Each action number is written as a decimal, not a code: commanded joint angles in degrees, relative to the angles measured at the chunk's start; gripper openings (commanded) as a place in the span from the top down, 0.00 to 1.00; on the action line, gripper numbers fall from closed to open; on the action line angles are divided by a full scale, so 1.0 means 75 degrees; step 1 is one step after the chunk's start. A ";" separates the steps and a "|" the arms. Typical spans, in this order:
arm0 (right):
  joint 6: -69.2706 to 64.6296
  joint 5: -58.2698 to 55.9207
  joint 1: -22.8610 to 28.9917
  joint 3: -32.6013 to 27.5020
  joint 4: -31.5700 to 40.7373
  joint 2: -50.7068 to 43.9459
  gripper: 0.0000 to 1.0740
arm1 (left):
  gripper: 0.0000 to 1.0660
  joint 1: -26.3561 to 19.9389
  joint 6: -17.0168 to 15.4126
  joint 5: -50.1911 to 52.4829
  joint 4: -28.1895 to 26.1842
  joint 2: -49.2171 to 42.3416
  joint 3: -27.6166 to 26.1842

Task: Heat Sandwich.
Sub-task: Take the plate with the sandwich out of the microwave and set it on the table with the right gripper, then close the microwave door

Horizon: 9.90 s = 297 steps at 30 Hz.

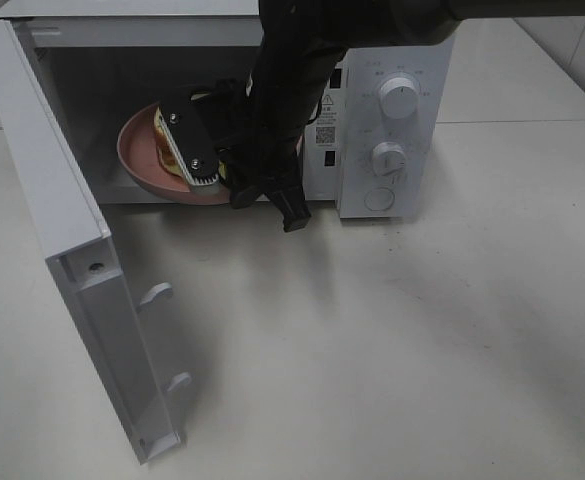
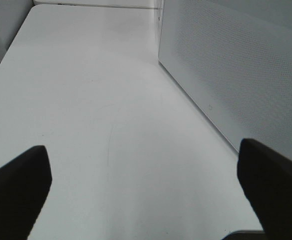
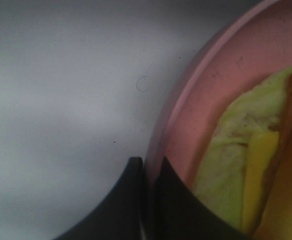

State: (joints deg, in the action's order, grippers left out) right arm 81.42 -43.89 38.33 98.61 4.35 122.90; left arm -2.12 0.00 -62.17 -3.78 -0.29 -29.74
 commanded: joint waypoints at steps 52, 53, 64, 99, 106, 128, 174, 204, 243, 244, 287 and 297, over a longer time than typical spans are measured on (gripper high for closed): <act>-0.0222 0.1536 -0.0023 -0.6753 -0.0015 -0.5294 1.00 | 0.10 0.0031 0.0000 0.0115 0.0000 -0.0122 0.0015; -0.0222 0.1536 -0.0023 -0.6753 -0.0015 -0.5294 1.00 | 0.10 0.0031 0.0000 0.0115 0.0000 -0.0122 0.0015; -0.0680 0.1505 -0.0023 -0.8021 -0.0061 -0.6753 0.99 | 0.10 0.0031 0.0000 0.0115 0.0000 -0.0122 0.0015; -0.6608 -0.0351 -0.0023 -0.8671 -0.2674 -0.9106 0.97 | 0.10 0.0031 0.0000 0.0115 0.0000 -0.0122 0.0015; -0.8533 -0.0749 -0.0023 -0.8671 -0.3201 -0.9106 0.97 | 0.10 0.0031 0.0000 0.0115 0.0000 -0.0122 0.0015; -1.0955 -0.1276 -0.0023 -0.8151 -0.3652 -0.8304 0.96 | 0.10 0.0031 0.0000 0.0115 0.0000 -0.0122 0.0015; -1.4461 -0.0344 -0.2193 -0.7028 -0.5401 -0.5225 1.00 | 0.10 0.0031 0.0000 0.0115 0.0000 -0.0122 0.0015; -1.6058 0.1925 -0.2193 -0.7716 -0.6578 -0.3216 1.00 | 0.10 0.0031 0.0000 0.0115 0.0000 -0.0122 0.0015; -1.6028 0.2750 -0.2193 -0.8220 -0.6578 -0.3583 0.46 | 0.10 0.0031 0.0000 0.0115 0.0000 -0.0122 0.0015; -1.5989 0.2750 -0.2193 -0.8220 -0.6562 -0.3705 0.45 | 0.10 0.0031 0.0000 0.0115 0.0000 -0.0122 0.0015; -1.1780 -0.0764 -0.2162 -0.8220 -0.1696 -0.9626 0.25 | 0.10 0.0031 0.0000 0.0115 0.0000 -0.0122 0.0015; -1.1772 -0.1795 -0.2162 -0.8220 -0.1635 -1.1589 0.25 | 0.10 0.0031 0.0000 0.0115 0.0000 -0.0122 0.0015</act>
State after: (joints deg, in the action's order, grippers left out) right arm -7.68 -55.29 22.17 36.78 -8.08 39.88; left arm -2.12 0.00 -62.17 -3.78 -0.29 -29.74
